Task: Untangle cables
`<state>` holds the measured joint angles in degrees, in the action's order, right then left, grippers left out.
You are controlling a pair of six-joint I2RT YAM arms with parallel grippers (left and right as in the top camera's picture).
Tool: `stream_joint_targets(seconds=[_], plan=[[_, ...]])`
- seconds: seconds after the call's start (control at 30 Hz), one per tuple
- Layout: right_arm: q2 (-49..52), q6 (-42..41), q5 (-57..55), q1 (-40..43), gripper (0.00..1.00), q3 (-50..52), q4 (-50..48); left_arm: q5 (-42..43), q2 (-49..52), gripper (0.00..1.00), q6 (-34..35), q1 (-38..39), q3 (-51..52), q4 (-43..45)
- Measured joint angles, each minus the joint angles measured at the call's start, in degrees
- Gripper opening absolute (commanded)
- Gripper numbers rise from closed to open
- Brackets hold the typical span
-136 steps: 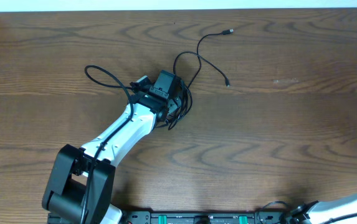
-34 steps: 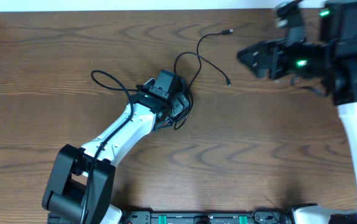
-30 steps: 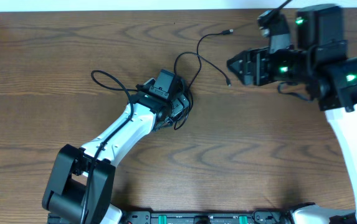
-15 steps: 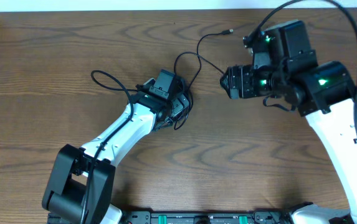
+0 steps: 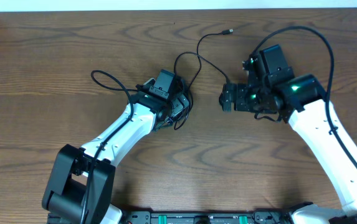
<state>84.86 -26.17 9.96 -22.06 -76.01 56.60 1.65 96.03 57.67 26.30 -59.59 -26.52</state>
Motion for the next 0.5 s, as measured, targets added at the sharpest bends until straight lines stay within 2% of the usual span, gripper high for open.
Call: stream_joint_targets(seconds=[0.5], plan=[[0.00,-2.38,-0.46,0.00,0.99,11.45,-9.09,0.02,0.00,0.98,0.02,0.00,0.00,0.00]])
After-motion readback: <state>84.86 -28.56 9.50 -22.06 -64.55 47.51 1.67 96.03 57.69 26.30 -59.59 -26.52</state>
